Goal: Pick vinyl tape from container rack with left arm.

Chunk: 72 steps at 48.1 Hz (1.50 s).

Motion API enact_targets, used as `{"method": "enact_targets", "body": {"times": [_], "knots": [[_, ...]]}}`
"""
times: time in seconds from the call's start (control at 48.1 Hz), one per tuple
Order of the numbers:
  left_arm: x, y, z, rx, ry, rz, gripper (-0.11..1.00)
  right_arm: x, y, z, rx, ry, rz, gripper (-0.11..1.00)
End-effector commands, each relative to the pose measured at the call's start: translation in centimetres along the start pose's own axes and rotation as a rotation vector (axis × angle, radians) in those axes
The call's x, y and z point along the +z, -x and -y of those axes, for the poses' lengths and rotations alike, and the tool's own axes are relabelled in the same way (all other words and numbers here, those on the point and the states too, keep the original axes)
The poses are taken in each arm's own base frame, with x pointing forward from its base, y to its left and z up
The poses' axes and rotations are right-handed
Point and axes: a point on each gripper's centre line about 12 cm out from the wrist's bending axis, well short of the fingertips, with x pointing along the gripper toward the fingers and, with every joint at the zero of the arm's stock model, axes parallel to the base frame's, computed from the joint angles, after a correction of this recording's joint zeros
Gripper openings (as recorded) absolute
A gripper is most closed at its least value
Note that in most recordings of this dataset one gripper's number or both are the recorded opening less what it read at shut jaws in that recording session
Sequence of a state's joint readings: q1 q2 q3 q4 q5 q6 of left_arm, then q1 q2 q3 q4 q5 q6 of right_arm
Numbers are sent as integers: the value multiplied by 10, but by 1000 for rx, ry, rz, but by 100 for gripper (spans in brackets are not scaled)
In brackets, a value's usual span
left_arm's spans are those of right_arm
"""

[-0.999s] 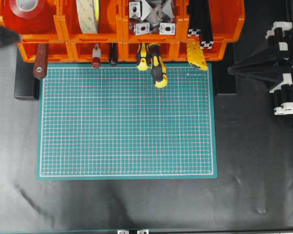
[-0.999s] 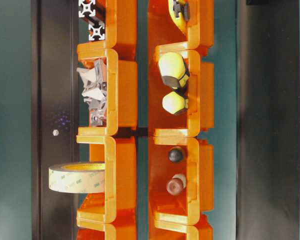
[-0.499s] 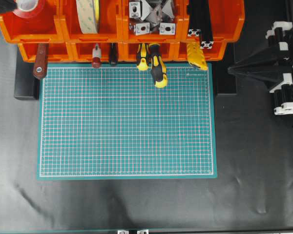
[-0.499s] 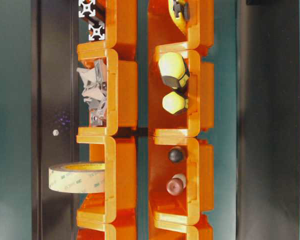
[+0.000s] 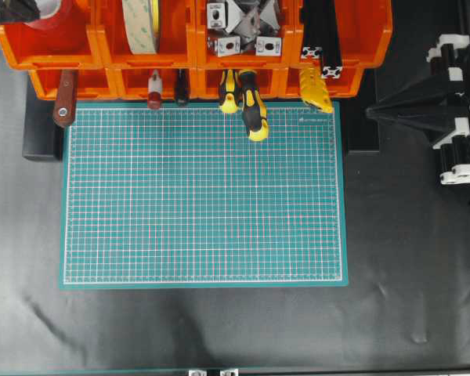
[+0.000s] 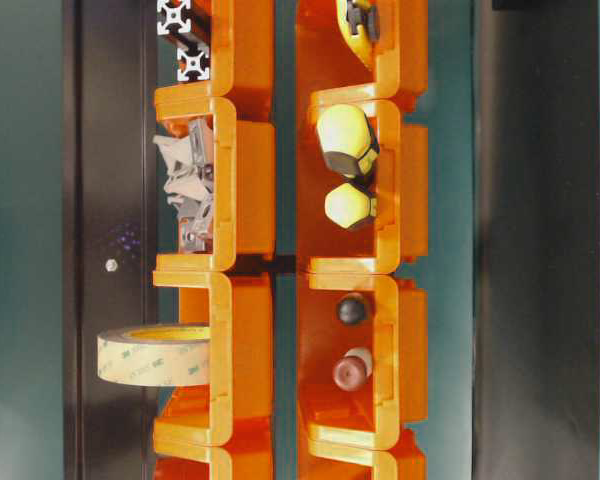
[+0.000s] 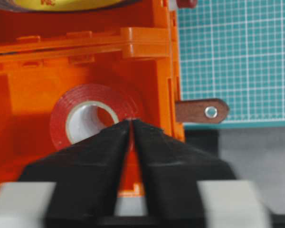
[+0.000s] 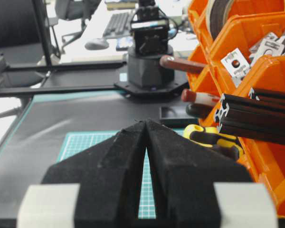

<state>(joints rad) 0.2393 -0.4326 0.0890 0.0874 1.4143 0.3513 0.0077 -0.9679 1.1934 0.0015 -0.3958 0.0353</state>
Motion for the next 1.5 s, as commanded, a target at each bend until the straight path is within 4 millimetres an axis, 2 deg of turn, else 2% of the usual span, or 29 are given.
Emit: {"method": "enact_targets", "body": {"times": [0.0, 0.166, 0.208, 0.25, 0.395, 0.728, 1.103, 1.29, 1.477], "knots": [[1, 1, -2, 12, 7, 23, 26, 15, -2, -1, 3, 3, 43, 1], [-1, -6, -1, 14, 12, 24, 75, 15, -1, -1, 3, 5, 47, 1], [-2, -8, 0, 11, 13, 15, 84, 16, 0, -1, 3, 5, 51, 1], [-2, -10, 0, 7, 14, 10, 86, 16, 0, -1, 3, 5, 52, 1], [-5, -18, 2, 0, 14, -12, 78, 17, 1, -1, 3, 5, 57, 1], [-13, -33, 5, -11, 37, -50, 78, 17, 1, -1, 3, 3, 57, 1], [-14, -34, 3, -6, 42, -43, 73, 17, 1, -1, 3, 2, 57, 1], [-10, -32, 0, 1, 28, -26, 55, 17, 1, -1, 5, -3, 54, 1], [-8, -27, -6, 15, 12, -12, 24, 17, 1, -1, 6, -3, 53, 1]]}}
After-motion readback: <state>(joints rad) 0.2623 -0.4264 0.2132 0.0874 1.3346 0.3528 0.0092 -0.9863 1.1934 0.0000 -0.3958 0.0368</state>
